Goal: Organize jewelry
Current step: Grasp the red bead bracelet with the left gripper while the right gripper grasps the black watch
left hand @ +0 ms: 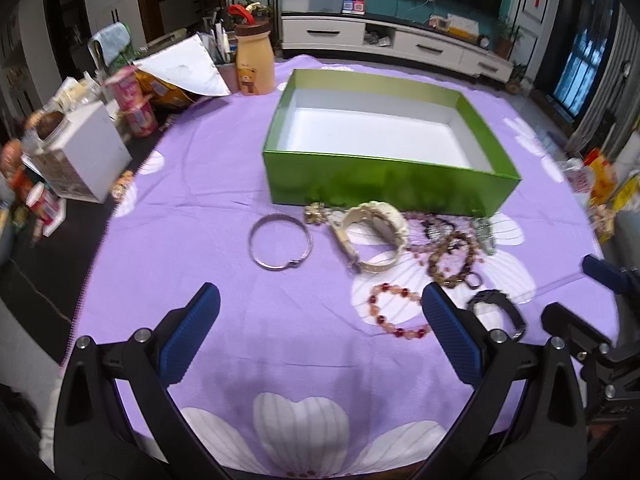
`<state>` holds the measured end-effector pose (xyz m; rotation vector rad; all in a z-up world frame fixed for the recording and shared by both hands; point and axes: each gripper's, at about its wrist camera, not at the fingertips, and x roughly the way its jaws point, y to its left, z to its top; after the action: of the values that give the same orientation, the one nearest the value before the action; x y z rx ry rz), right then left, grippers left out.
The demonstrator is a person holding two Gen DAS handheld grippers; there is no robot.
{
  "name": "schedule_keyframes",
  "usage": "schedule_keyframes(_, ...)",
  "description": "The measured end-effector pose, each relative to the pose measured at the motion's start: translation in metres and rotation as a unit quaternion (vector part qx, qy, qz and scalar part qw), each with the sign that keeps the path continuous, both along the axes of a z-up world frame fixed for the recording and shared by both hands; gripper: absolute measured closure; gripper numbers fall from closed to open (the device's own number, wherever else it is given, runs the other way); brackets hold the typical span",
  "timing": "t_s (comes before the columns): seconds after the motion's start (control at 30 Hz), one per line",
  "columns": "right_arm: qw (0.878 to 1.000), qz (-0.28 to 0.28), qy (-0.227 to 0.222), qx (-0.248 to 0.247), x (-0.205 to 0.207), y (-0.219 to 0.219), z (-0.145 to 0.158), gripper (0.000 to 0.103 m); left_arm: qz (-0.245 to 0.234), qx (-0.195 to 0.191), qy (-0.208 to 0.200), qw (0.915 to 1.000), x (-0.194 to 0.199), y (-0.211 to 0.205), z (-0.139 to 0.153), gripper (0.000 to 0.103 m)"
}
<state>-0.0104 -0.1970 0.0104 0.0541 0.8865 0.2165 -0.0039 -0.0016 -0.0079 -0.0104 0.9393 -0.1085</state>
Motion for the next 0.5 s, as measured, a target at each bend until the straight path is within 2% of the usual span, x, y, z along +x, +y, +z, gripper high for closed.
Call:
schedule_keyframes(0.07,1.000,0.006,-0.002,0.009,-0.003,-0.004,-0.002,0.001,-0.007,-0.024,-0.006,0.9997,-0.003,0.004,-0.002,0.002)
schedule_keyframes(0.3,0.998,0.034,0.023,0.054,-0.011,-0.016,-0.023,0.001,-0.035,-0.054,0.000,0.9980,-0.010,0.011,-0.021,0.002)
schedule_keyframes(0.4,0.995,0.050,0.033,0.081,-0.013,-0.016,-0.034,0.014,-0.042,-0.062,0.011,0.9971,-0.012,0.011,-0.033,0.002)
schedule_keyframes(0.43,0.994,0.054,0.037,0.089,-0.012,-0.016,-0.037,0.020,-0.043,-0.066,0.014,0.9968,-0.012,0.011,-0.037,0.004)
schedule_keyframes(0.5,0.993,0.065,0.042,0.093,-0.012,-0.012,-0.044,0.025,-0.042,-0.069,0.018,0.9966,-0.011,0.010,-0.042,0.009)
